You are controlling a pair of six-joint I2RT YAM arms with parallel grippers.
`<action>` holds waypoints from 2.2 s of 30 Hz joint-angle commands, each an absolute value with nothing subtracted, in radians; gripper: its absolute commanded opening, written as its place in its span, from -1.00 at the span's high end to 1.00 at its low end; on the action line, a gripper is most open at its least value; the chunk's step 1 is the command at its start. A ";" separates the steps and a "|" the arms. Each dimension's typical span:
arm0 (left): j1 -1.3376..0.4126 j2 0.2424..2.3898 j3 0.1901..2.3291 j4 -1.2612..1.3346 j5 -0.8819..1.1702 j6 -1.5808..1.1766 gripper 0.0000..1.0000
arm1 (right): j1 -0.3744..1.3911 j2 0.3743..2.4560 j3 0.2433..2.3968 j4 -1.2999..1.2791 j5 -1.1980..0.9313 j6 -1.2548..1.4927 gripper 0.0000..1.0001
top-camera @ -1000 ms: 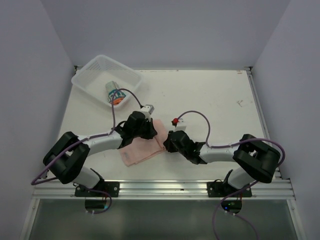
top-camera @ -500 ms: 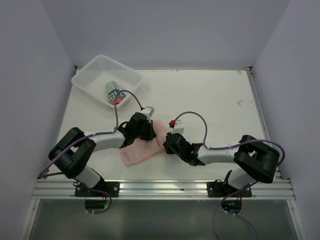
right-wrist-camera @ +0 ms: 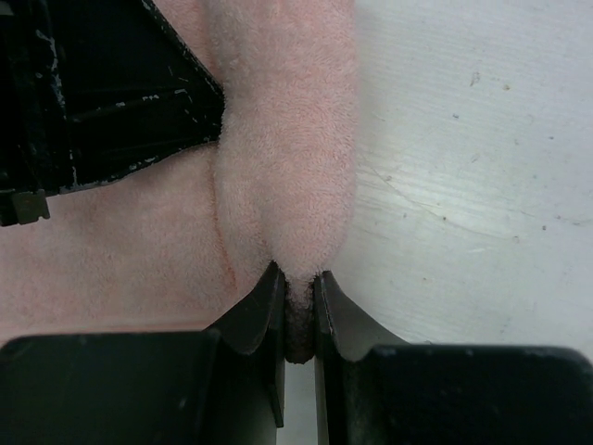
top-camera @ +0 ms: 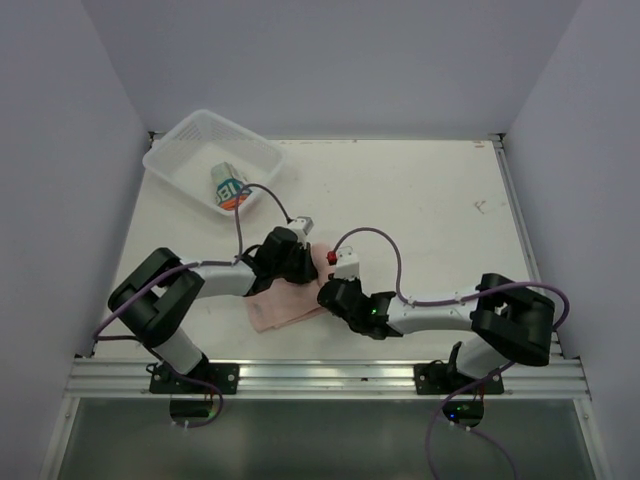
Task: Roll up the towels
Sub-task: Roll the towel
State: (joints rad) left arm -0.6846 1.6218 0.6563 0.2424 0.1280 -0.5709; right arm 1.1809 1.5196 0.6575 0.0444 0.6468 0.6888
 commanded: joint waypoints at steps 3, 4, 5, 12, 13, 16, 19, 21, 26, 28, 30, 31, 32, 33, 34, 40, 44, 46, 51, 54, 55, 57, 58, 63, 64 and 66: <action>-0.698 1.655 0.673 0.316 0.160 -0.614 1.00 | 1.227 1.568 0.750 -0.171 0.819 0.644 1.00; -0.703 1.657 0.675 0.316 0.161 -0.617 1.00 | 1.236 1.577 0.761 -0.193 0.857 0.644 1.00; -0.704 1.660 0.678 0.322 0.170 -0.618 1.00 | 1.241 1.586 0.775 -0.212 0.871 0.640 1.00; -0.710 1.651 0.696 0.307 0.176 -0.624 1.00 | 1.331 1.713 0.885 -0.342 1.011 0.626 1.00; -0.712 1.652 0.699 0.302 0.175 -0.624 1.00 | 1.342 1.724 0.893 -0.354 1.028 0.627 1.00; -0.710 1.655 0.715 0.273 0.170 -0.626 1.00 | 1.373 1.765 0.929 -0.402 1.095 0.634 1.00; -0.712 1.643 0.733 0.226 0.155 -0.620 1.00 | 1.382 1.798 0.974 -0.472 1.134 0.656 1.00; -0.710 1.620 0.749 0.160 0.106 -0.606 0.95 | 1.385 1.821 0.997 -0.511 1.147 0.679 1.00; -0.687 1.556 0.770 0.069 0.037 -0.594 0.64 | 1.385 1.853 1.019 -0.555 1.160 0.724 1.00; -0.658 1.542 0.769 0.058 0.040 -0.594 0.62 | 1.385 1.862 1.025 -0.575 1.164 0.735 1.00; -0.629 1.528 0.764 0.049 0.060 -0.592 0.53 | 1.385 1.870 1.025 -0.575 1.160 0.741 1.00; -0.615 1.522 0.762 0.045 0.084 -0.598 0.51 | 1.385 1.871 1.023 -0.574 1.157 0.741 1.00; -0.604 1.511 0.759 0.043 0.097 -0.600 0.50 | 1.385 1.871 1.022 -0.569 1.154 0.739 1.00; -0.582 1.505 0.749 0.043 0.104 -0.601 0.50 | 1.387 1.873 1.016 -0.558 1.152 0.735 1.00; -0.574 1.496 0.744 0.043 0.109 -0.603 0.50 | 1.387 1.873 1.014 -0.554 1.147 0.729 1.00; -0.538 1.448 0.733 0.023 0.107 -0.595 0.44 | 1.400 1.936 1.058 -0.563 1.134 0.672 1.00; -0.535 1.424 0.739 0.023 0.113 -0.598 0.43 | 1.416 1.974 1.086 -0.535 1.097 0.618 1.00; -0.535 1.419 0.749 0.018 0.118 -0.597 0.43 | 1.427 1.999 1.106 -0.551 1.089 0.597 1.00; -0.535 1.398 0.773 0.006 0.132 -0.597 0.43 | 1.442 2.097 1.178 -0.609 1.078 0.565 1.00; -0.534 1.381 0.775 0.021 0.158 -0.591 0.43 | 1.445 2.129 1.196 -0.614 1.057 0.546 1.00; -0.535 1.365 0.772 0.032 0.187 -0.580 0.42 | 1.443 2.134 1.200 -0.614 1.045 0.542 1.00; -0.535 1.345 0.749 0.092 0.225 -0.568 0.43 | 1.443 2.152 1.203 -0.614 1.037 0.540 1.00; -0.534 1.330 0.744 0.106 0.248 -0.560 0.42 | 1.445 2.157 1.204 -0.615 1.032 0.538 1.00; -0.535 1.321 0.718 0.225 0.400 -0.549 0.41 | 1.445 2.180 1.215 -0.597 1.006 0.520 1.00; -0.535 1.336 0.704 0.254 0.469 -0.561 0.39 | 1.445 2.181 1.213 -0.589 1.005 0.512 1.00; -0.537 1.361 0.692 0.326 0.524 -0.574 0.38 | 1.445 2.184 1.215 -0.581 0.994 0.511 1.00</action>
